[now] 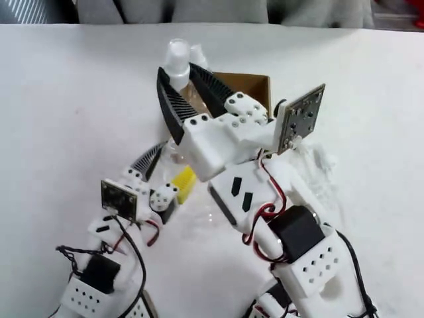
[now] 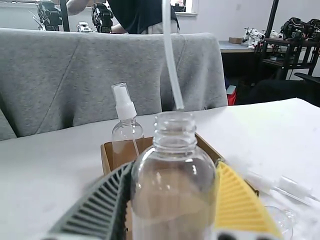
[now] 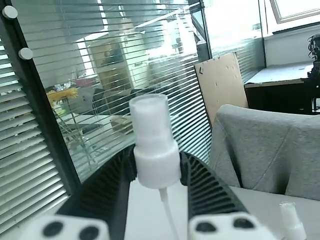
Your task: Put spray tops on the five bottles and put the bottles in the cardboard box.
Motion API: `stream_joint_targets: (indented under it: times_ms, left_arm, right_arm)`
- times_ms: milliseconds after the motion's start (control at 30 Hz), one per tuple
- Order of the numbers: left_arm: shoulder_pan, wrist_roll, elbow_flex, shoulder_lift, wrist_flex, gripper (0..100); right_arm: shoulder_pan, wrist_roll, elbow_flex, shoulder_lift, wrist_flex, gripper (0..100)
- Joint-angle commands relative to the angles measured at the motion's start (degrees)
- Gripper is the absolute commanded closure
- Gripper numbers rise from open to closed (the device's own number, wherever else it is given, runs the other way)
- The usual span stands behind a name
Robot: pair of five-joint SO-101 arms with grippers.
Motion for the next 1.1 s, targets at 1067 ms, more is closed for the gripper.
stream_joint_targets:
  times_ms: [1067]
  left_arm:
    - [-0.6,-0.4,-0.3,-1.4,0.1,90]
  right_arm:
    - [-2.6,-0.5,29.5,-15.5,-5.7,98.2]
